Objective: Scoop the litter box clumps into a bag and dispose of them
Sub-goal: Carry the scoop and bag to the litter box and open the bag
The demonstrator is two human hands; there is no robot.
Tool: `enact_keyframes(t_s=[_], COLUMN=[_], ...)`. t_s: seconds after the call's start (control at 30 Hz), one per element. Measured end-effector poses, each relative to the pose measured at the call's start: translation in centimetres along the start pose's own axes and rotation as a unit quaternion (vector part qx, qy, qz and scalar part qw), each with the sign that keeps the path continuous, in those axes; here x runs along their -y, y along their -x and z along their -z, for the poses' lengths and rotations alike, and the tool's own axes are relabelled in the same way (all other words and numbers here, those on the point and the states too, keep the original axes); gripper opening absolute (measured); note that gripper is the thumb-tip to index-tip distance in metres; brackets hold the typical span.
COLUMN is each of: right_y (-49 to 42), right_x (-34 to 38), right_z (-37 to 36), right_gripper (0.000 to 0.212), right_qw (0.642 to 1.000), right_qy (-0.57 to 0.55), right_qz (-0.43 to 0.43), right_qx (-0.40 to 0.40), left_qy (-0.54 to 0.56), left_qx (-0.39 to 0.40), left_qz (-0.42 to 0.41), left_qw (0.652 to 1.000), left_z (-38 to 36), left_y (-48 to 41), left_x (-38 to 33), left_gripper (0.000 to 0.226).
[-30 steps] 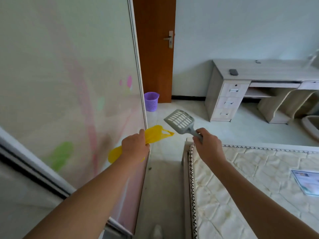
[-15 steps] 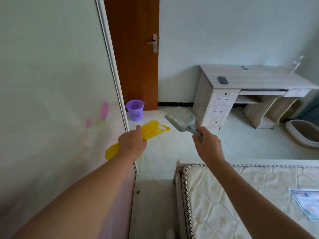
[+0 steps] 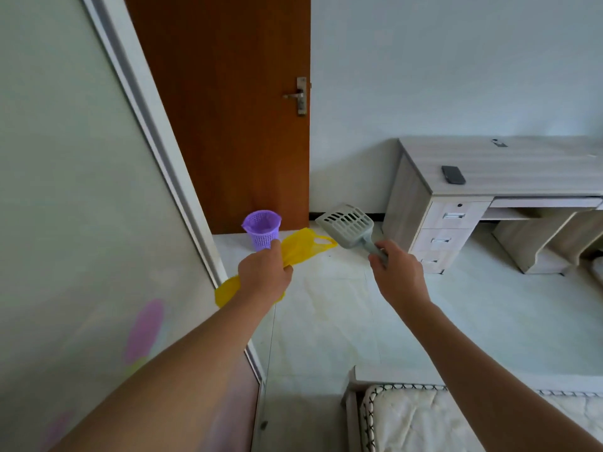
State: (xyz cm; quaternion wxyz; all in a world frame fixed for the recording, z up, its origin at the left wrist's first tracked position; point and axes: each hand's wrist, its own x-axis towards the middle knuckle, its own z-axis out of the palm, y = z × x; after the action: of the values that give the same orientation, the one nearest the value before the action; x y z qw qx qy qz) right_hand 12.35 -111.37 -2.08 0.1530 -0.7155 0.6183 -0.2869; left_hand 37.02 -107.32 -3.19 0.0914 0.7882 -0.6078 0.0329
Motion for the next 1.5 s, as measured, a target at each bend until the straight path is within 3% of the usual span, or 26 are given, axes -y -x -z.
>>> enact_keyframes(t_s=[0.37, 0.53, 0.7, 0.93, 1.23, 1.5], right_y=[-15.5, -20.5, -25.4, -34.0, -42.7, -47.5], right_x=[-2.7, -4.8, -8.5, -14.1, -19.2, -23.6], right_z=[-3.0, -2.3, -2.8, -5.0, -4.5, -2.3], right_gripper=[0.015, 0.018, 0.016, 0.013, 0.013, 0.011], right_qw=[0.997, 0.993, 0.987, 0.982, 0.977, 0.958], right_qy=[0.008, 0.037, 0.109, 0.107, 0.133, 0.190], right_qz=[-0.054, -0.076, -0.085, -0.126, -0.149, -0.199], right_qx=[-0.045, -0.085, -0.077, -0.088, -0.072, -0.085], left_qy=[-0.003, 0.016, 0.006, 0.012, 0.039, 0.049], left_qx=[-0.002, 0.004, -0.003, -0.001, 0.003, 0.010], left_qz=[-0.066, -0.133, -0.182, -0.226, -0.262, -0.374], left_qw=[0.998, 0.991, 0.983, 0.974, 0.964, 0.926], left_z=[-3.7, -5.1, -7.3, -10.6, -13.4, -15.5], left_y=[-21.0, -28.0, -34.5, -45.1, -55.5, -61.5], left_x=[-2.8, -6.8, -10.4, -15.5, -23.0, -32.5], left_gripper=[0.034, 0.033, 0.034, 0.035, 0.042, 0.047])
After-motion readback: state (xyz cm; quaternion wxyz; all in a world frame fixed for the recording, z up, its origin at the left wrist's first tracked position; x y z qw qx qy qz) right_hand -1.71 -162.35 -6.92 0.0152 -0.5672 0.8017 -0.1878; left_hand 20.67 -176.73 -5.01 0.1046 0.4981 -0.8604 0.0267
